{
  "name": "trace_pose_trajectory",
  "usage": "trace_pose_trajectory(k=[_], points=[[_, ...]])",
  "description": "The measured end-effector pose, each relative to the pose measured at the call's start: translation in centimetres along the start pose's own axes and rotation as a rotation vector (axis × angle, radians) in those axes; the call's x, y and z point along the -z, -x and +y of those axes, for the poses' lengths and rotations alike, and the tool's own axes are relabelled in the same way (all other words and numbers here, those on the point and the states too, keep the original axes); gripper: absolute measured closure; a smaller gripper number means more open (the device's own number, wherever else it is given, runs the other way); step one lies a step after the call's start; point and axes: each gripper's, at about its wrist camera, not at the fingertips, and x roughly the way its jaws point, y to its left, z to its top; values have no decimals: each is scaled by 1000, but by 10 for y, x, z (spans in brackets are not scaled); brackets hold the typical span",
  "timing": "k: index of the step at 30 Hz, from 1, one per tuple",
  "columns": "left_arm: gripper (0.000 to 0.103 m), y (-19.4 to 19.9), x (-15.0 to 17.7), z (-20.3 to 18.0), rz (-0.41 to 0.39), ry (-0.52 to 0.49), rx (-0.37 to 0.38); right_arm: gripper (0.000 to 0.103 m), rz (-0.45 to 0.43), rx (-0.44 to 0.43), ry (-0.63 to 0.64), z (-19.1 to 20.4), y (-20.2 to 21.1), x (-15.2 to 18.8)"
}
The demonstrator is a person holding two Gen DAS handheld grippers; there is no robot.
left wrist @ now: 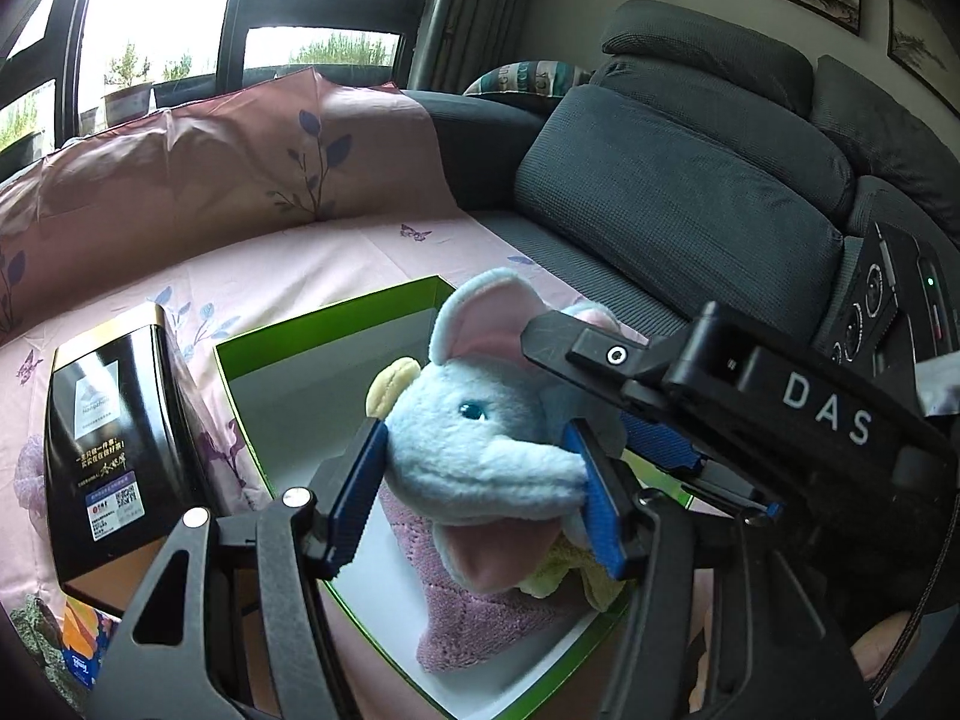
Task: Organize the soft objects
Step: 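Lower the elephant into the box and open the right gripper, then move the right tool back toward the green knitted cloth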
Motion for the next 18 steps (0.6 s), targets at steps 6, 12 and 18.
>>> trace_pose_trajectory(k=[6, 12, 18], points=[[43, 4, 1, 3, 2, 25, 27, 33, 1, 7, -12, 0, -5, 0], [34, 21, -1, 6, -28, 28, 30, 34, -42, 42, 3, 4, 3, 0], [30, 55, 3, 23, -72, 41, -16, 34, -51, 59, 27, 12, 6, 2]])
